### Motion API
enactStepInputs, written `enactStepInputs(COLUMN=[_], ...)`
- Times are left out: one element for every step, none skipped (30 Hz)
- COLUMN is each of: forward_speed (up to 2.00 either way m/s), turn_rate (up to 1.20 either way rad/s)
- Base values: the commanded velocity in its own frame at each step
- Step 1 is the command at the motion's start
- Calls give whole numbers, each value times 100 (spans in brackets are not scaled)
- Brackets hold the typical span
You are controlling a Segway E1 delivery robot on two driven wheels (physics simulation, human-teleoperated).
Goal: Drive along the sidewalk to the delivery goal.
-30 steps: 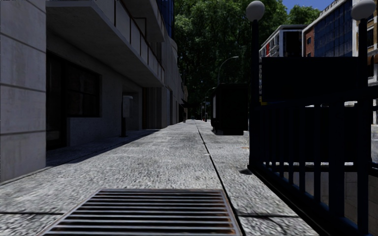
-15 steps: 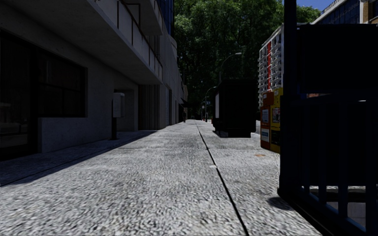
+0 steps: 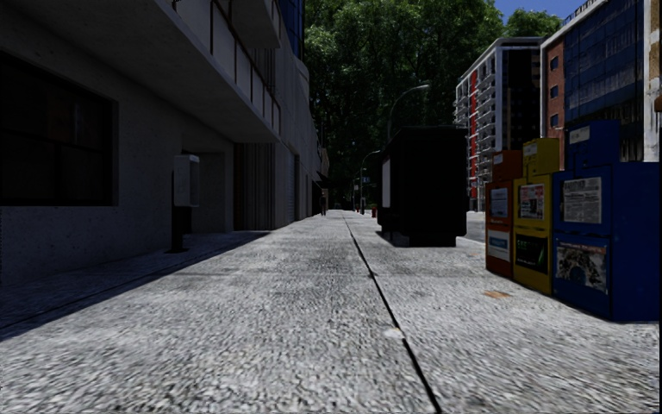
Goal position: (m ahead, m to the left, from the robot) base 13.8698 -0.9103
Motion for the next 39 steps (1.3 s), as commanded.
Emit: enactStepInputs(forward_speed=[200,200,200,200,200,200,200,200,200,200,200,200,200,200,200,200,200,200,200,200,200,200,200,200,200,200,200,200,200,200,200,200,200,200,200,200,200,200,200], turn_rate=[0,0,0,0,0,0,0,0,0,0,0,0,0,0,0,0,0,0,0,0,-1,-9,-11,-11,-11,-11,-11,-12,-12,-17,-20,-23,-24,-24,-24,-24,-24,-25,-26])
